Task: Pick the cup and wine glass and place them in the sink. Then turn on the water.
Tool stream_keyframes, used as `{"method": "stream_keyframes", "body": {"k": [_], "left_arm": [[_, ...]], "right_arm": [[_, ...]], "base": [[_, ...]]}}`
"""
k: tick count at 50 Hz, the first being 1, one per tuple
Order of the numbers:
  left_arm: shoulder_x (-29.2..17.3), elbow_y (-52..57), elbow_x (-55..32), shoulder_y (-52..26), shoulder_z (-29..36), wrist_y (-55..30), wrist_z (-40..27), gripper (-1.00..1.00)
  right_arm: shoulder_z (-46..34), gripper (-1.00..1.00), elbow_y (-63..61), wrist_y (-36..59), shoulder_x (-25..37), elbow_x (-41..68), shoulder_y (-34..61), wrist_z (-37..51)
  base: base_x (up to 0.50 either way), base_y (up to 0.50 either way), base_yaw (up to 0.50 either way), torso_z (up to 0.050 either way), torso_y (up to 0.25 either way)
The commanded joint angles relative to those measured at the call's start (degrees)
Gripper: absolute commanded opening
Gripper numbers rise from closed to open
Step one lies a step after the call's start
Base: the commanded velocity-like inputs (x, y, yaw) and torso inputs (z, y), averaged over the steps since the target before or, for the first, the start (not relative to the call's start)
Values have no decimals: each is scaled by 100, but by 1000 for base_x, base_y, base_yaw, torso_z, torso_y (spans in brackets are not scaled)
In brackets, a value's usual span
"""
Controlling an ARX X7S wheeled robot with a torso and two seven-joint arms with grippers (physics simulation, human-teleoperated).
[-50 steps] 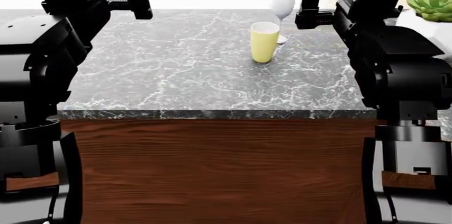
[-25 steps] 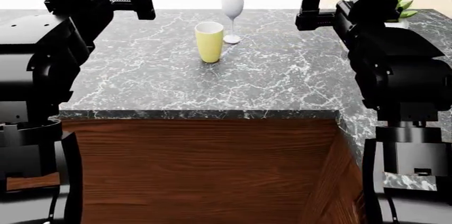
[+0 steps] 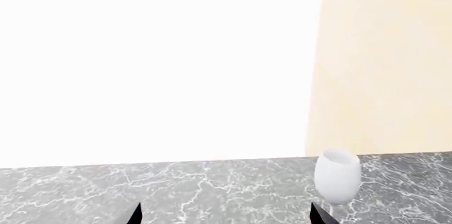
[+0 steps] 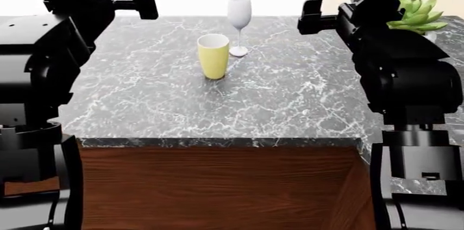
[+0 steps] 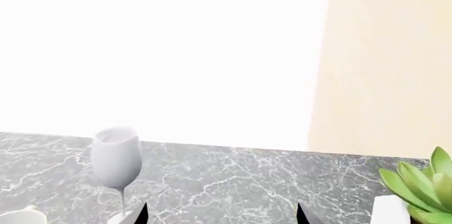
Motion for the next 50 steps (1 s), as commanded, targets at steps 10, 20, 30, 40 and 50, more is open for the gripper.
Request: {"method": "stream_keyframes", "body": {"k": [10, 20, 30, 40, 50], "left_arm": [[-50, 35, -77, -21, -62, -48, -41, 100], [-58, 33, -99, -40, -46, -49, -43, 100], [-68, 29, -122, -44, -37, -47, -50, 100], [-79, 23, -142, -43, -27, -43, -57, 100], [-76, -71, -166, -22, -5, 8, -26, 100]], "right_arm": [[-113, 100, -13, 31, -23, 37, 22, -42], [-113, 100, -35, 43, -7, 65, 11, -27], [-137, 100, -1, 29, -13, 82, 37, -26], [-164, 100, 48, -15, -22, 93, 41, -23], [-195, 100, 175, -128, -24, 67, 12, 13]], "base": [[482, -1, 0, 0, 0], [479, -1, 0, 0, 0], [481, -1, 0, 0, 2], [482, -1, 0, 0, 1], [296, 0, 0, 0, 1]]}}
